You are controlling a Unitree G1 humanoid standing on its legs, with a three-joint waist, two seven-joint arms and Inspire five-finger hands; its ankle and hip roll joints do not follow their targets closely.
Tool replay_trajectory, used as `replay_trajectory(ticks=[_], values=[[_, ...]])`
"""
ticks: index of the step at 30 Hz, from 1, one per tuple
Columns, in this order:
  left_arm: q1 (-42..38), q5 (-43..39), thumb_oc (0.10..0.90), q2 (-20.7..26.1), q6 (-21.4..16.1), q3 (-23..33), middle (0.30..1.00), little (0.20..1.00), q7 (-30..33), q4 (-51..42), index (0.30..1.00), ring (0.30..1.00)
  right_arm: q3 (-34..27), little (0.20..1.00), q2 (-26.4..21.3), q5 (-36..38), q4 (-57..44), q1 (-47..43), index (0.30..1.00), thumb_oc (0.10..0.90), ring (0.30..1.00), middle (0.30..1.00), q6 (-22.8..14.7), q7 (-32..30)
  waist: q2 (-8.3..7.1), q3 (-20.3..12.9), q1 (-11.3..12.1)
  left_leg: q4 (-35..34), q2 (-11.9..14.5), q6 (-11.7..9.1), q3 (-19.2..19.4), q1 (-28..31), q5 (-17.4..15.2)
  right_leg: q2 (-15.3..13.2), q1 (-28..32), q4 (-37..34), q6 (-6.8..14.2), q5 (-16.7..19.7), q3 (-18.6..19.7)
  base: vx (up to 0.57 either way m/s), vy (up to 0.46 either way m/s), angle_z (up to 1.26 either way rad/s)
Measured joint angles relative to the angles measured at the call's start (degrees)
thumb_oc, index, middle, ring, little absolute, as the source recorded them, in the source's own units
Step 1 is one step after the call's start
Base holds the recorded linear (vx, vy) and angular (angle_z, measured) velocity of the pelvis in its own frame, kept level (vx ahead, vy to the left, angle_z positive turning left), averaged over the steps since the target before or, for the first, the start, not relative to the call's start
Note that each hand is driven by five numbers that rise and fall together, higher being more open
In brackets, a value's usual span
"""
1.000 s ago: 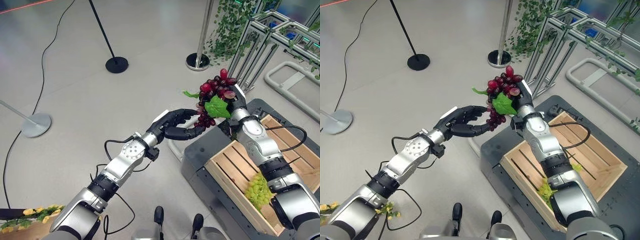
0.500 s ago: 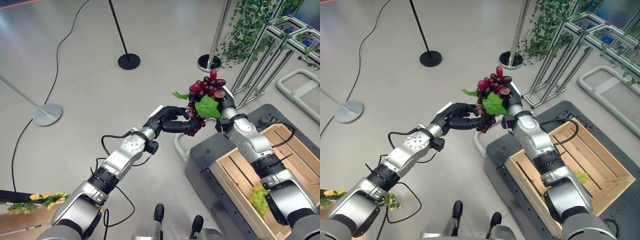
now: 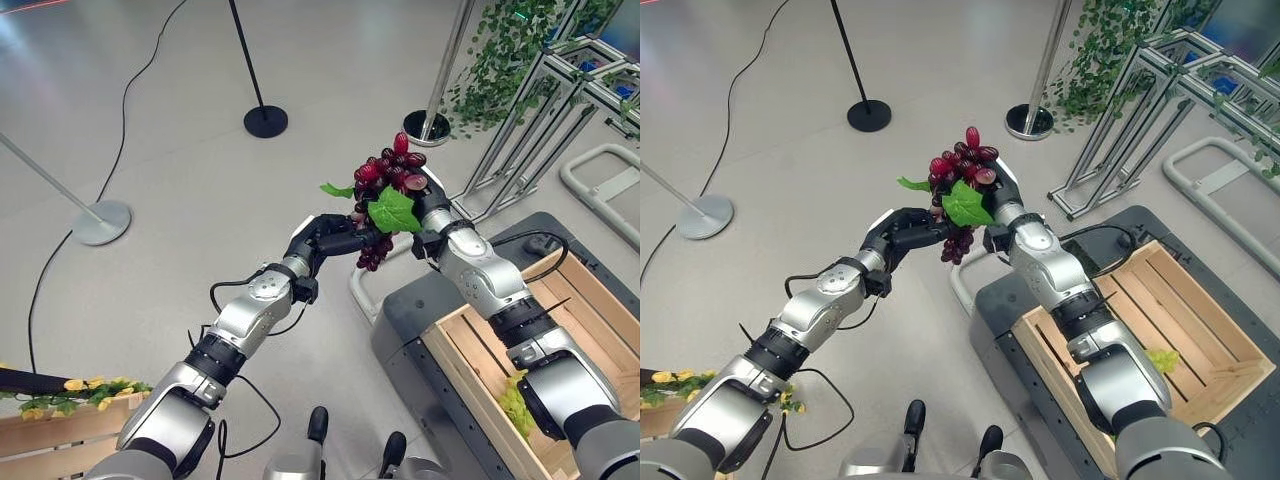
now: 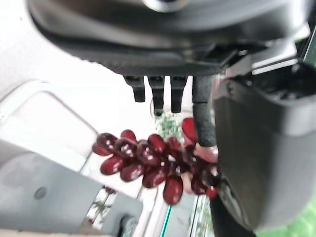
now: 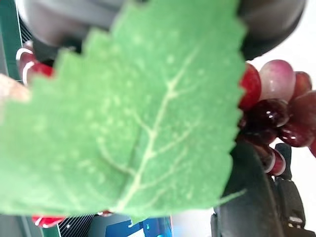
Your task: Pick up the fruits from the basket on one side to the basket on the other side
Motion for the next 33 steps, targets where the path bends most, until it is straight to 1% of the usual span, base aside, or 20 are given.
replay_trajectory(ticks=[4, 12, 20, 24, 33], values=[[0.0, 1.3, 0.800, -0.2, -0.1, 0.1, 0.900, 0.900, 1.4, 0.1, 0.900, 0.900, 0.0, 0.300, 0.0, -0.3, 0.0, -0.4, 0.300, 0.400, 0.300, 0.300, 0.0, 0.0, 0.00, 0.0, 0.1, 0.0, 0.0, 0.0, 0.0, 0.0, 0.0, 0.0, 0.0, 0.0, 0.0, 0.0, 0.0, 0.00, 0.000, 0.00], [-0.9, 12.4, 0.800, 0.1, 0.4, -0.2, 0.900, 0.900, 1.1, 0.8, 0.900, 0.900, 0.0, 0.300, -0.6, -0.8, 0.0, -0.4, 0.300, 0.400, 0.300, 0.300, 1.5, -0.1, 0.00, 0.0, 0.1, 0.0, 0.0, 0.0, -0.1, 0.0, 0.0, 0.0, 0.0, 0.0, 0.0, 0.0, 0.0, 0.00, 0.000, 0.00], [-6.6, 23.4, 0.800, 3.9, 2.6, -4.3, 0.900, 0.900, -1.2, 1.7, 0.900, 0.900, 0.0, 0.300, -1.4, -0.7, 0.0, -0.4, 0.300, 0.400, 0.300, 0.300, 1.8, -0.1, 0.01, 0.0, 0.1, 0.0, 0.0, 0.0, -0.3, -0.2, 0.2, 0.0, 0.0, 0.0, 0.0, 0.0, 0.0, 0.00, 0.000, 0.01], [-7.4, 25.8, 0.800, 4.5, 3.1, -5.1, 0.900, 0.900, -1.9, 1.6, 0.900, 0.900, 0.2, 0.300, -1.5, -0.7, 0.0, -0.4, 0.300, 0.400, 0.300, 0.300, 2.2, -0.1, 0.01, 0.0, 0.0, 0.0, 0.0, 0.0, -0.4, -0.3, 0.2, 0.0, 0.0, 0.0, 0.0, 0.0, 0.0, 0.00, 0.000, 0.00], [-7.4, 25.0, 0.800, 4.0, 4.1, -5.2, 0.900, 0.900, -2.5, 1.7, 0.900, 0.900, 0.4, 0.300, -1.5, -0.5, 0.0, -0.4, 0.300, 0.400, 0.300, 0.300, 2.2, 0.0, 0.01, 0.0, -0.1, 0.0, 0.0, 0.0, -0.5, -0.4, 0.3, 0.0, 0.0, 0.0, 0.0, 0.0, -0.1, 0.00, 0.001, 0.01]])
